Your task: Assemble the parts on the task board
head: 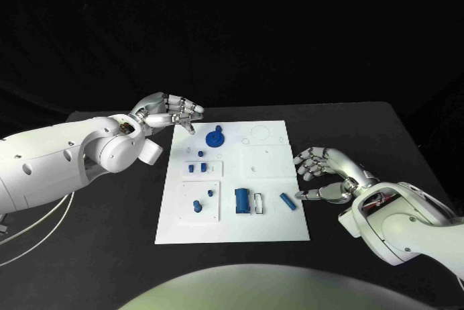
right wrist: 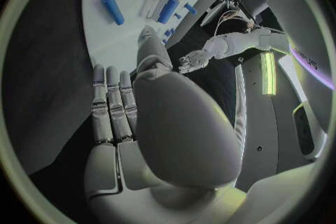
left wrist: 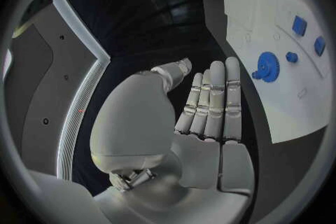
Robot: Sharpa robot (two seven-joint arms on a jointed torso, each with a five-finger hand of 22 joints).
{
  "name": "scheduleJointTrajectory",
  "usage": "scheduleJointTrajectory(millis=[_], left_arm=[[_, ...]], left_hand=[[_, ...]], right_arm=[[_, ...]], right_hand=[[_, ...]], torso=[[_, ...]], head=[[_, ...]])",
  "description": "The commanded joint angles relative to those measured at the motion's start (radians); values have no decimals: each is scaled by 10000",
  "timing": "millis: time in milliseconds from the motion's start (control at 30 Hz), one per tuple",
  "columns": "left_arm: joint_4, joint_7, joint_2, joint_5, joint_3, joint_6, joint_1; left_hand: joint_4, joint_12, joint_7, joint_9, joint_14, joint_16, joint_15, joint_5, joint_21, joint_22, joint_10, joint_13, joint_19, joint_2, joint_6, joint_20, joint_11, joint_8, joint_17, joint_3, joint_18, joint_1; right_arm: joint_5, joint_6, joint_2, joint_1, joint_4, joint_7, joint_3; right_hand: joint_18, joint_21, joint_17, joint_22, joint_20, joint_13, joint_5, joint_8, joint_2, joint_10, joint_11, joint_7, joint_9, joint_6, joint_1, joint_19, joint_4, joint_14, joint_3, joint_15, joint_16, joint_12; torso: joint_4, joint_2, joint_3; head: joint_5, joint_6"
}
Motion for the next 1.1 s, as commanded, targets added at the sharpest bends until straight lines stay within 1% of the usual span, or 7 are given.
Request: scheduleJointTrajectory(millis=[33,167,200,233,400,767,1100], left_arm=[[12,41,28,-12,3,96,5],[9,40,33,-12,2,98,5],[8,39,34,-12,2,98,5],[5,39,35,-12,2,99,5],[-13,40,48,-12,-4,110,2],[-8,56,58,-13,-15,123,-5],[19,103,56,-13,-16,121,-6]], left_hand=[[73,54,-9,-9,-35,34,5,50,-62,-9,-69,-11,39,-18,-68,59,-22,33,8,3,139,-91],[72,59,-12,-8,-34,37,2,51,-67,-14,-69,-11,45,-17,-67,58,-25,36,9,6,141,-84],[72,59,-12,-8,-34,37,2,51,-67,-14,-69,-11,45,-17,-67,58,-25,36,9,6,141,-84],[72,59,-12,-8,-34,37,2,51,-67,-14,-69,-11,45,-17,-67,58,-25,36,9,6,141,-84],[69,61,-14,-8,-33,38,0,52,-70,-16,-69,-11,48,-16,-67,57,-27,37,9,10,142,-75],[69,61,-14,-8,-33,38,0,52,-70,-16,-69,-11,48,-16,-67,57,-27,37,9,10,142,-75],[69,61,-14,-8,-33,38,0,52,-70,-16,-69,-11,48,-16,-67,57,-27,37,9,10,142,-75]], right_arm=[[-668,-158,20,-2,11,79,-7],[-814,73,20,-2,-54,-376,-20],[-938,223,21,-2,-81,-508,-24],[-1016,358,23,-2,-103,-599,-28],[-1523,1140,82,-7,-211,-1125,-42],[-3065,2219,408,-147,-305,-1734,-72],[-3912,2393,760,-294,-402,-2671,-80]], right_hand=[[17,24,-110,-155,28,-124,-51,92,11,-31,3,933,-37,-84,191,88,10,-77,237,-24,87,85],[24,57,-332,-510,23,-381,-60,451,2,-114,1,930,-54,-189,-845,206,-3,-157,585,-31,456,406],[2,83,-436,-524,-32,-531,136,402,1777,-161,-19,923,-119,-222,-854,265,-78,-171,1850,-55,406,268],[-9,55,-477,-592,-3,-571,-163,448,621,-166,-2,969,-145,-291,-2477,249,157,-152,1179,3,519,376],[38,192,-662,-755,-92,-771,-1100,725,-233,118,-81,889,-291,23,-5919,691,131,195,-1432,-157,1125,942],[54,1935,-167,-133,-1485,-494,-1982,160,982,4082,-1607,-595,-977,3166,-4954,3483,88,4027,-791,-1669,2781,1782],[-926,10525,9290,6918,-2163,8754,-1981,-861,841,6963,-2089,-1010,-829,4520,-5142,5277,101,7511,-909,-2235,8670,7442]], torso=[[-1,-2,-7],[-6,-4,-15],[-5,-3,-14],[-4,-2,-13],[-7,-3,-8],[4,6,-4],[1,1,0]], head=[[-6,0],[-10,0],[-7,0],[-5,0],[-6,0],[-49,0],[-52,0]])
